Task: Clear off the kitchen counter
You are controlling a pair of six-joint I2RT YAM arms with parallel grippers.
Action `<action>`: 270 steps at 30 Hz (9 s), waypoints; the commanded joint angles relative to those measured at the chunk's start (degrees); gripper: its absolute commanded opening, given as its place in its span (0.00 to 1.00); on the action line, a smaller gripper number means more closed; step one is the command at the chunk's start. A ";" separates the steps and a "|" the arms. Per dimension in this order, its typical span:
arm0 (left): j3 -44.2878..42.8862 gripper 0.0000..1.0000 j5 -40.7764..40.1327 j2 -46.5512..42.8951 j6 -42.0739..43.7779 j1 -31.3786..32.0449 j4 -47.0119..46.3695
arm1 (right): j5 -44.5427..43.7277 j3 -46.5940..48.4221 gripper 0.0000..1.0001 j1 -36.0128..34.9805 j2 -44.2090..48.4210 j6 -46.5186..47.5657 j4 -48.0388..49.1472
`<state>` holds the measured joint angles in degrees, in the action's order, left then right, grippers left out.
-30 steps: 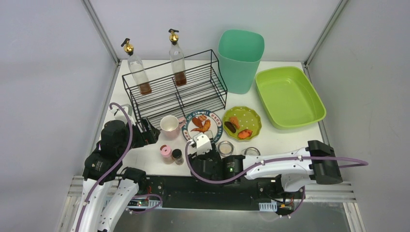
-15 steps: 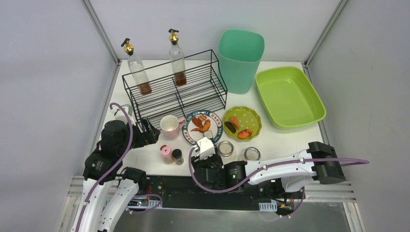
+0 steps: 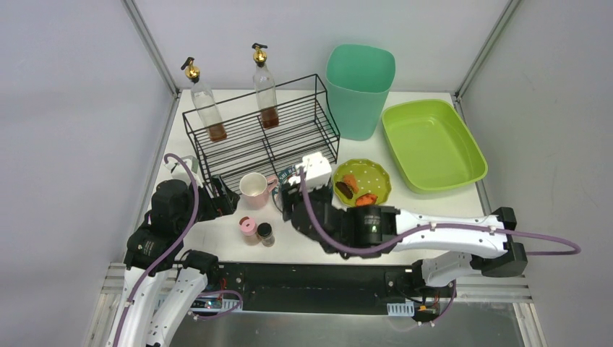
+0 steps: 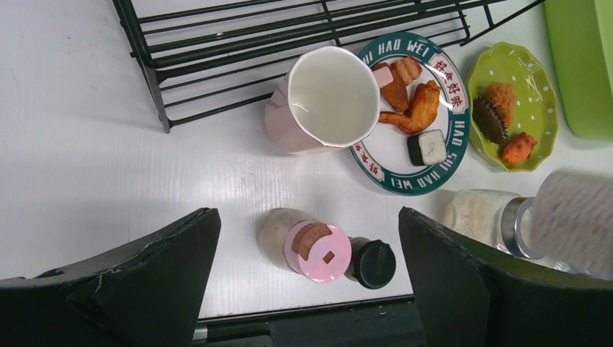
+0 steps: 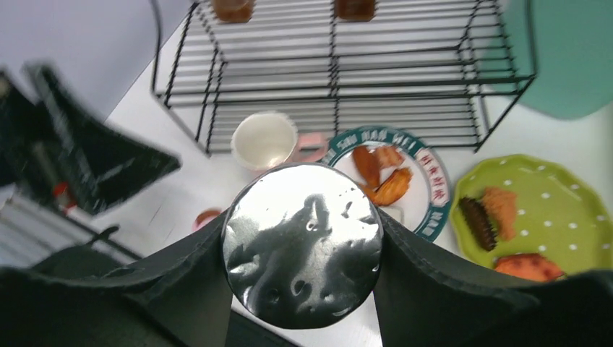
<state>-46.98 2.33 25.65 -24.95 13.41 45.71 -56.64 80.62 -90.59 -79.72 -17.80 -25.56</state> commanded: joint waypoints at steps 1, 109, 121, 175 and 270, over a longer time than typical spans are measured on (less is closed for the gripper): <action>0.42 0.99 -0.38 -0.33 -0.36 -0.56 -1.50 | 0.86 6.61 0.12 8.45 2.36 6.06 -0.98; 1.22 0.99 3.95 -1.83 0.95 -0.53 -3.00 | 44.18 65.87 0.74 52.50 -51.55 15.61 -3.20; 1.24 0.99 3.90 -1.94 0.96 -0.58 -2.99 | 44.16 60.25 0.99 51.23 -45.82 15.44 0.59; 1.28 0.99 3.25 -1.08 0.52 -0.58 -2.97 | 38.37 -20.31 0.99 26.55 2.80 -6.38 -16.48; 1.28 0.99 4.33 -1.13 0.77 -0.62 -2.90 | 41.32 60.27 0.37 48.99 -43.42 8.24 -30.88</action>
<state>-45.98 5.91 24.64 -24.62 13.41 44.80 -16.25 137.38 -42.04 -121.97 -8.54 -56.42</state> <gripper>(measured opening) 0.990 0.712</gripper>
